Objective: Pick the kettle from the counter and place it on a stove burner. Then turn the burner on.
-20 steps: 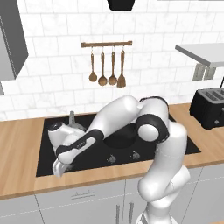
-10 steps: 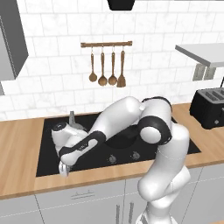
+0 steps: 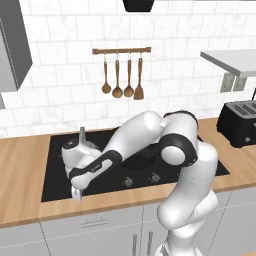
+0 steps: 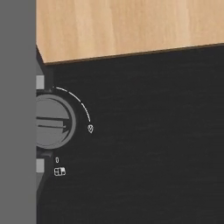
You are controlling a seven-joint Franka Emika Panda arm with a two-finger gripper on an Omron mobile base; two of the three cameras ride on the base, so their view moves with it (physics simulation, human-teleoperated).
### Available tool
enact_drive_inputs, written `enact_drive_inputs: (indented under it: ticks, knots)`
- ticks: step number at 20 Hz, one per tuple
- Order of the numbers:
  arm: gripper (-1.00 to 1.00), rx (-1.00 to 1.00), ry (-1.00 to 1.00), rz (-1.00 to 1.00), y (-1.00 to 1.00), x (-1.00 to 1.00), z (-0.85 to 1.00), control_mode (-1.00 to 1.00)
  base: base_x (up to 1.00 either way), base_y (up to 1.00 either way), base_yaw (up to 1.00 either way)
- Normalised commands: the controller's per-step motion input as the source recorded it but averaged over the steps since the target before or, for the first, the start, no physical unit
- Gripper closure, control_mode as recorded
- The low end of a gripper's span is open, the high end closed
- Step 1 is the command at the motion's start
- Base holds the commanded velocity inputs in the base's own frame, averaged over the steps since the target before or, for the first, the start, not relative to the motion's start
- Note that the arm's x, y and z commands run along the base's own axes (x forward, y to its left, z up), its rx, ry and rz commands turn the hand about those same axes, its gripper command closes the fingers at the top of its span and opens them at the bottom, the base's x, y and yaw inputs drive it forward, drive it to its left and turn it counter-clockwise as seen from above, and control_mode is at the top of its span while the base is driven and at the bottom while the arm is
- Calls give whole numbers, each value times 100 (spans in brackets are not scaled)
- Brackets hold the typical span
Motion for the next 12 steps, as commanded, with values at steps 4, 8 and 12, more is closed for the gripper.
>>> enact_drive_inputs:
  ticks: [4, 8, 12]
  knots:
    - [-100, -1, 0, 0, 0, 0, 8, -100, 0, 0, 0]
    - [-100, -8, 0, -2, 0, 0, 42, -100, 0, 0, 0]
    - [-100, -8, 0, -8, 0, 0, 89, -100, 0, 0, 0]
